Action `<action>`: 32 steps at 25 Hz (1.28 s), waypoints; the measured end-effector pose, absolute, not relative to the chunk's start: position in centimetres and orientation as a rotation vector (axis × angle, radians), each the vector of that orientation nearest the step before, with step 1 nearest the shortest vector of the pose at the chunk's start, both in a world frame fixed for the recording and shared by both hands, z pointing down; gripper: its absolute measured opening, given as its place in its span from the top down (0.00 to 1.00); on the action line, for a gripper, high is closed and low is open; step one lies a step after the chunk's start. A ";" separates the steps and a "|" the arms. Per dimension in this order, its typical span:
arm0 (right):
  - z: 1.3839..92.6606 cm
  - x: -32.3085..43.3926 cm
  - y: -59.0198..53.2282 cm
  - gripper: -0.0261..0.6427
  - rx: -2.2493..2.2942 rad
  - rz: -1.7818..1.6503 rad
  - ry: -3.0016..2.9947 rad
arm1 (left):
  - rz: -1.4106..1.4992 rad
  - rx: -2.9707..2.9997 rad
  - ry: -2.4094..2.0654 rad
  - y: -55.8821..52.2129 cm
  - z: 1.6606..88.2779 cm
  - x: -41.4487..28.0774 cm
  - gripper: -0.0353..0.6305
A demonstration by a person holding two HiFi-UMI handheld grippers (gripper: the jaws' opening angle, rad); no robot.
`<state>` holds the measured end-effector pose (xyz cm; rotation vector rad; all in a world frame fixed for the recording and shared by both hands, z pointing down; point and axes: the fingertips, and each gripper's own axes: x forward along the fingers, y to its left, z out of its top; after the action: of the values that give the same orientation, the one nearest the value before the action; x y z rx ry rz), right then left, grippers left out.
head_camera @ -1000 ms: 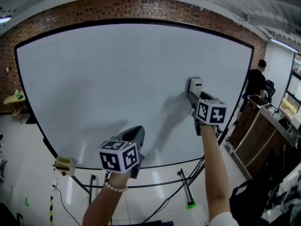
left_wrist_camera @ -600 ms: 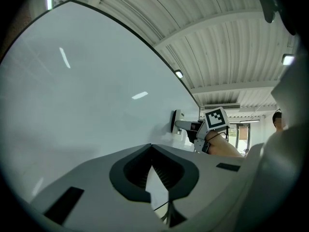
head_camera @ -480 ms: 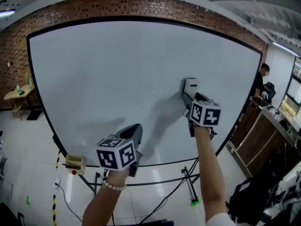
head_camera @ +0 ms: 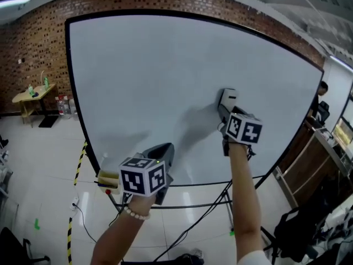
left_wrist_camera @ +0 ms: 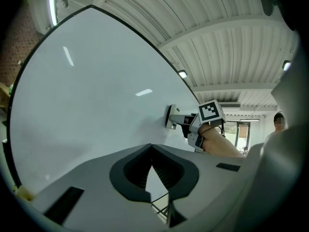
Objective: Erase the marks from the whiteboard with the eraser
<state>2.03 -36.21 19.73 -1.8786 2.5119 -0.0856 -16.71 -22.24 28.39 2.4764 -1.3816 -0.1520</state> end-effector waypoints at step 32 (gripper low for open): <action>22.5 -28.5 -31.3 0.60 -1.819 -0.017 2.625 | -0.179 2.366 -1.475 -22.1 31.2 -38.7 0.97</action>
<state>-28.52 -31.26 22.49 -1.8194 2.6252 -0.0173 -38.74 -22.11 31.22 2.3665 -1.4750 -0.1793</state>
